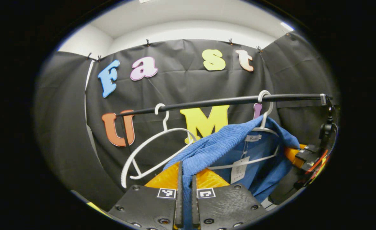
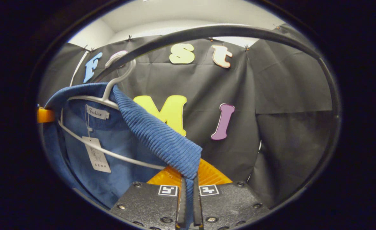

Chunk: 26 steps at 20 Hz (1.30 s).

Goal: Grasp the clothes on the hanger with both hands and then place them into the laundry hamper below.

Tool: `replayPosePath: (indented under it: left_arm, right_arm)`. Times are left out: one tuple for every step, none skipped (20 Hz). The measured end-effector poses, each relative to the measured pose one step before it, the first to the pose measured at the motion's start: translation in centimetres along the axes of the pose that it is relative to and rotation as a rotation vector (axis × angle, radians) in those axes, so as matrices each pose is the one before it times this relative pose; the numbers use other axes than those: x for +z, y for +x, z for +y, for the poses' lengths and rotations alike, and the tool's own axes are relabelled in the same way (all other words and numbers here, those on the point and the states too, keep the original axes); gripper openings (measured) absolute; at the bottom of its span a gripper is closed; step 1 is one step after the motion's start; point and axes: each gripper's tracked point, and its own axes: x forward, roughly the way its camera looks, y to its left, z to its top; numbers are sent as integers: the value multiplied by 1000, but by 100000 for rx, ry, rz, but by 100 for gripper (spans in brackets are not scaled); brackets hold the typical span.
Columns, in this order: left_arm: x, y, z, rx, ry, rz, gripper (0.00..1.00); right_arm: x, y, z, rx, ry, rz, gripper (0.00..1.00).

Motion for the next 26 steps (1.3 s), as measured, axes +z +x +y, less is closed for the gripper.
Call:
replayPosePath:
  left_arm:
    - [596,-149,387,104,946,-19,10]
    - [616,-187,194,-1061,53,453,10]
    - [195,-297,-10,-1263,-796,1278,10]
    - [337,-13,45,-2336,-850,2050,10]
    - [365,-169,8,-1456,-389,1513,14]
    - [168,-78,-13,-2069,920,2202,14]
    - [288,-173,-107,-2094,2108,1751,14]
    - [222,-93,-87,-3223,2965,2680,14]
    - [258,-373,282,-1737,3719,1398,10]
    - [252,-142,306,-1493,4248,981,10]
    - [-8,42,434,-1500,4077,1573,10]
    - [-270,-159,283,-1782,3470,2840,10]
    - [-233,-128,231,-1367,4705,1594,12]
    - [-39,39,153,-479,4892,1355,12]
    - [-28,-142,323,1414,5587,1012,7]
    - [-74,-117,104,2027,6354,649,10]
    - [-61,119,183,1931,5850,121,7]
    - [57,206,74,1975,5824,-1338,7]
    - [38,326,30,1945,5421,-2147,9]
    - [-55,502,-163,1699,5270,-3195,9]
    - [-561,384,-313,538,3445,-514,7]
    - [-323,370,-15,583,886,-1391,8]
    - [-281,491,295,1073,-2779,160,6]
    - [-128,-44,135,545,-4213,-210,6]
    - [358,98,595,1958,-3284,-1364,4]
    - [622,59,567,2333,-3216,-1450,5]
  right_arm:
    - [529,-328,-655,-1238,-515,-582,11]
    - [764,-352,-497,-926,-376,-1044,11]
    - [577,-271,-388,-753,-430,-1037,11]
    - [582,-245,-228,117,-606,-427,11]
    - [345,-332,-9,673,-388,-306,11]
    - [327,-256,-211,212,-1074,-422,11]
    - [265,-136,-228,-118,-1570,-589,11]
    - [279,-198,-313,-565,-1860,-617,11]
    - [150,-235,-286,-278,-1191,-451,11]
    - [255,-200,-141,64,-756,-314,11]
    - [97,-50,-162,129,-539,-239,11]
    - [182,-121,-201,-70,-553,-46,11]
    - [60,-68,-188,392,-285,-139,11]
    - [237,-192,58,818,690,220,11]
    - [162,-411,-67,1185,897,213,11]
    - [266,-185,62,369,22,-317,11]
    - [250,-215,-2,146,-854,-441,11]
    - [233,-258,-88,-107,-1006,-686,11]
    - [227,-116,-207,451,111,97,11]
    - [197,-49,-65,908,1306,41,11]
    - [250,-181,10,1139,1385,60,11]
    - [433,-93,-208,429,263,-482,11]
    - [397,39,-141,333,-676,-349,11]
    - [353,-104,-26,-341,-1142,-744,11]
    - [541,-194,-7,-837,-1655,-966,11]
    - [574,-310,-165,-1870,-2935,-1919,11]
